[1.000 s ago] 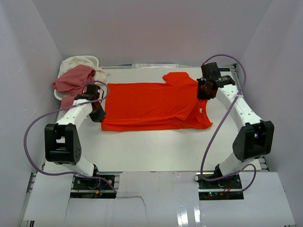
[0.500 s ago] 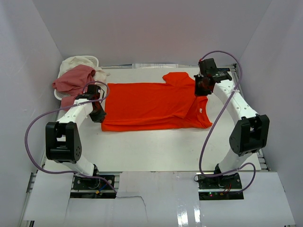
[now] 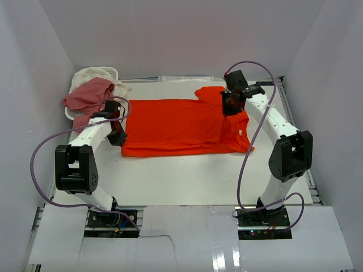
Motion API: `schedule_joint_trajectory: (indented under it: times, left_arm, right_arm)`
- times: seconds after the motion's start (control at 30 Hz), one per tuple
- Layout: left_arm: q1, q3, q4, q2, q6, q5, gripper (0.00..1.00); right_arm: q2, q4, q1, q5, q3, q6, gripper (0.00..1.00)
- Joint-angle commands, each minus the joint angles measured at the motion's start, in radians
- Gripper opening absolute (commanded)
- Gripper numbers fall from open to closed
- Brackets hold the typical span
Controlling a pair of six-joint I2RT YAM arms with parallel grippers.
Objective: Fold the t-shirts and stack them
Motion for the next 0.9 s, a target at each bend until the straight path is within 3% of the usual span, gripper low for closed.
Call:
schedule_joint_trajectory:
  times: [0.0,0.87]
  left_arm:
    - [0.006,0.027,0.013,-0.014,0.007,-0.020,0.00]
    - [0.006,0.022,0.019,-0.016,0.009,-0.017,0.00]
  right_arm:
    - [0.010,0.008,0.004,0.006,0.055,-0.017,0.08]
    - [0.076,-0.025,0.016,0.014,0.167,-0.030,0.08]
